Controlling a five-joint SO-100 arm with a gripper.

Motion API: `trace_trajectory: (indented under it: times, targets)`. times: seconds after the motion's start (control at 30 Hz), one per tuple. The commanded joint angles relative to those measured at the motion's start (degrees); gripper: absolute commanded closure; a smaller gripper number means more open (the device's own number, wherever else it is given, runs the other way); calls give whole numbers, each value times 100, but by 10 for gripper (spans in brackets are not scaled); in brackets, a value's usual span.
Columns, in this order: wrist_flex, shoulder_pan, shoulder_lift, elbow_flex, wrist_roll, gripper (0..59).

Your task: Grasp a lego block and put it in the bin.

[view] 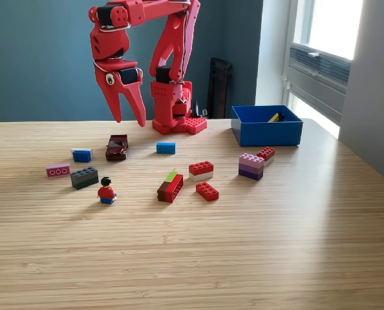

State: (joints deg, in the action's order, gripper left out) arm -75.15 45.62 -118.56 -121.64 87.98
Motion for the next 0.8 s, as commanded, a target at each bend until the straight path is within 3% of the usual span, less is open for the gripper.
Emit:
trace_trajectory:
  times: [0.03,0.17,0.53,0.63,0.8]
  targets:
    - [984,53,-176,79,2927,197]
    - [1591,35,-158,-316,2777,191]
    - [1907,18,-149,-826,2602,187]
    - [2101,-114,-149,-949,1652,221]
    - [1837,-536,-149,-369,-1336,292]
